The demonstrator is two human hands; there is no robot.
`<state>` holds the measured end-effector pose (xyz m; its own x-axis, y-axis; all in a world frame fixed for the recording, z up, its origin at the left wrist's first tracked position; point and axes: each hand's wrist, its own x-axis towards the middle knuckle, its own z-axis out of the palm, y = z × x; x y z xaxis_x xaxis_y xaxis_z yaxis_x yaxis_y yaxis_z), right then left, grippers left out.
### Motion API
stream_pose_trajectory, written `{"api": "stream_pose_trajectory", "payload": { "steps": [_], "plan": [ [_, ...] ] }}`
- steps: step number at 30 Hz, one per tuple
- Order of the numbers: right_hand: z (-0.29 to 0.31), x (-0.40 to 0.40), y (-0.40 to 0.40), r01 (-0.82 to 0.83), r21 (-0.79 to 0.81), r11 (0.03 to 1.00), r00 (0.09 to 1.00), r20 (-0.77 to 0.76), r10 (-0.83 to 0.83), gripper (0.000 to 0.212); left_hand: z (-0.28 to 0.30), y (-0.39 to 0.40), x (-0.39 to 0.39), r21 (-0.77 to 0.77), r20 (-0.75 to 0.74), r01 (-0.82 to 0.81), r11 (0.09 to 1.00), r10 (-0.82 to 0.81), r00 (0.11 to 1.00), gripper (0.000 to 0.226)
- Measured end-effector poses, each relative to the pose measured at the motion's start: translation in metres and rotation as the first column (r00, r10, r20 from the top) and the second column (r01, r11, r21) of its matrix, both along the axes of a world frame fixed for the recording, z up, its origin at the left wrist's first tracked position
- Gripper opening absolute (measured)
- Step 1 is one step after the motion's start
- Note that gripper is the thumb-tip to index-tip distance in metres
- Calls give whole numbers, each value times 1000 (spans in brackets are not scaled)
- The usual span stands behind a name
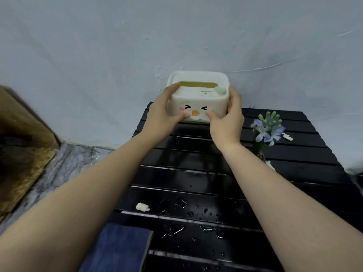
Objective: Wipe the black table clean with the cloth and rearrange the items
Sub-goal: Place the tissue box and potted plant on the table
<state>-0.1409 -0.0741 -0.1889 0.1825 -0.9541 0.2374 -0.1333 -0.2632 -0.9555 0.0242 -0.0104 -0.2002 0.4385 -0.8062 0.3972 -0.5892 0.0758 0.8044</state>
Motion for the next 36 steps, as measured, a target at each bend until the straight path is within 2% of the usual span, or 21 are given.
{"api": "stream_pose_trajectory", "payload": {
  "steps": [7, 14, 22, 27, 32, 36],
  "plan": [
    [-24, 14, -26, 48, 43, 998, 997, -69, -45, 79, -28, -32, 5, 73, -69, -10, 997, 15, 997, 82],
    [-42, 14, -35, 47, 60, 997, 992, -119, -40, 80, -43, -38, 5, 152, -35, -3, 988, 9, 999, 86],
    [-27, 14, -21, 81, 11, 997, 982, -173, -77, 86, -29, -27, 3, 184, 4, 0, 983, -1, 1000, 99],
    [-13, -5, 42, -76, -123, 990, 987, -149, 57, 67, -18, -3, -16, 45, 218, -187, 981, 173, 961, 66],
    [-16, -53, 99, -221, -245, 944, 957, -242, 161, 43, -11, 23, -47, -42, 222, -94, 995, 101, 970, 40],
    [-20, -103, 109, -202, -383, 901, 922, -385, 43, 27, -13, 30, -75, 11, 272, -15, 1000, 12, 962, 27]
  ]
}}
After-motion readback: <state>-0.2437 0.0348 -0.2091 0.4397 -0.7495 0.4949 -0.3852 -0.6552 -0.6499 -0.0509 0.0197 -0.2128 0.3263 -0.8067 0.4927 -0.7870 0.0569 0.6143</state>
